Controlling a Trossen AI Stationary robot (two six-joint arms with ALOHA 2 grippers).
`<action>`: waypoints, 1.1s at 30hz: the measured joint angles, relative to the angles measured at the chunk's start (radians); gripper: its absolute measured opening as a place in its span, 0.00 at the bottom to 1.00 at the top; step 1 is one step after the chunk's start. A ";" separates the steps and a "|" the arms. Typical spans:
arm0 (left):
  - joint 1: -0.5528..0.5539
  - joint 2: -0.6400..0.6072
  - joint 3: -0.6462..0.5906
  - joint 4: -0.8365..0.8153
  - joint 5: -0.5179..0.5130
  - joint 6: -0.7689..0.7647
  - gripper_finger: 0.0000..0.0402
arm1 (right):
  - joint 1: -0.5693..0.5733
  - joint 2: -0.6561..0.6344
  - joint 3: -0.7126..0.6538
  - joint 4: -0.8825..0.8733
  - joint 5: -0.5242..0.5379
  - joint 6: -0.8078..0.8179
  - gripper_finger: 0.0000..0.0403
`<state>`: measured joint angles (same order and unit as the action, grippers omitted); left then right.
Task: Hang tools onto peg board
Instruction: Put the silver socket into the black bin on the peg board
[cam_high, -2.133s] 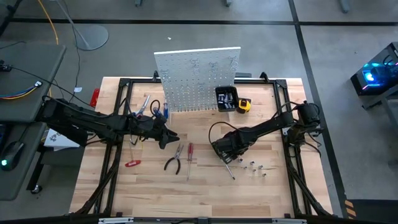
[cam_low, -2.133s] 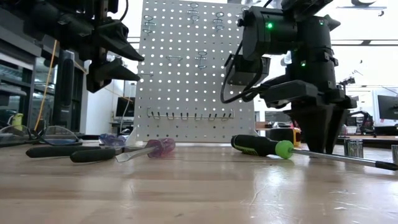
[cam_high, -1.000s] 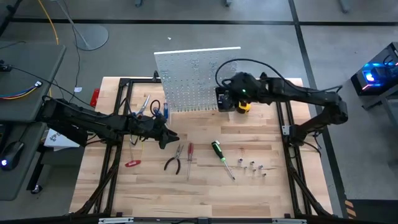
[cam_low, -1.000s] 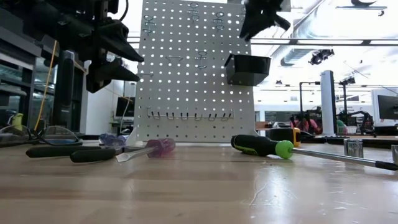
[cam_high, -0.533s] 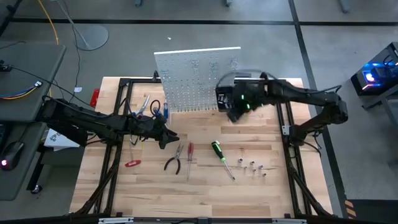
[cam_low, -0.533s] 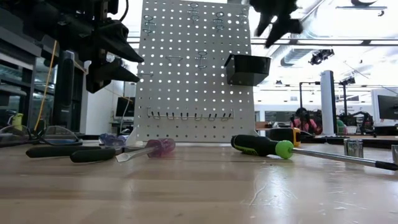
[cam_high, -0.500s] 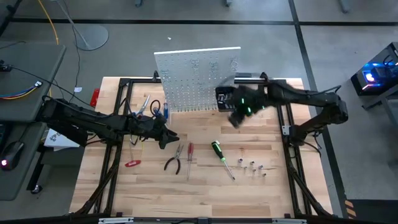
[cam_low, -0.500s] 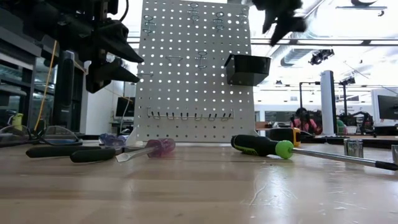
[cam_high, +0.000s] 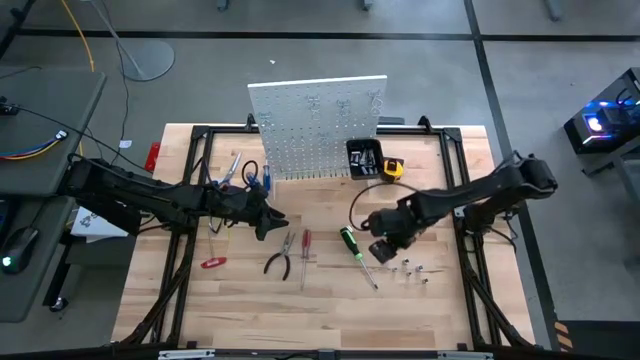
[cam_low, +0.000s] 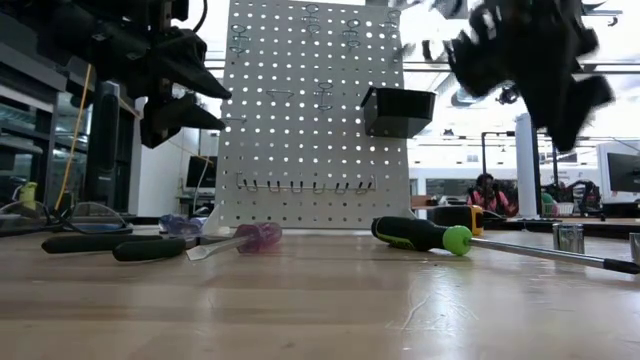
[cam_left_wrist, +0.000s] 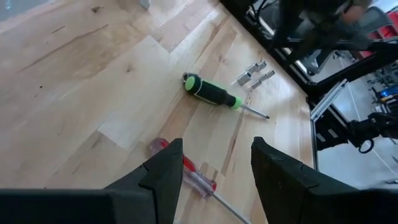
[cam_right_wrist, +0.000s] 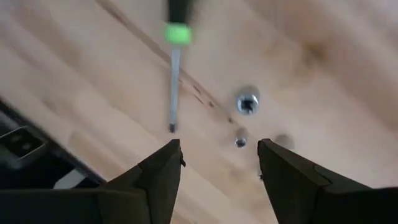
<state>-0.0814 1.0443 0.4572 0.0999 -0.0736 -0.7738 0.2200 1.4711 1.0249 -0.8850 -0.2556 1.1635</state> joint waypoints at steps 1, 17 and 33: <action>0.000 0.000 0.000 -0.003 0.000 0.000 0.43 | 0.005 0.012 -0.024 0.026 -0.014 0.029 0.51; 0.000 0.000 0.000 -0.005 0.012 -0.011 0.43 | 0.026 0.245 -0.096 0.187 0.020 0.121 0.51; 0.000 0.000 0.000 -0.003 0.011 -0.027 0.43 | 0.012 0.260 -0.093 0.199 0.115 0.099 0.51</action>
<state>-0.0813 1.0443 0.4572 0.0968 -0.0624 -0.8009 0.2317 1.7313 0.9321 -0.6862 -0.1410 1.2625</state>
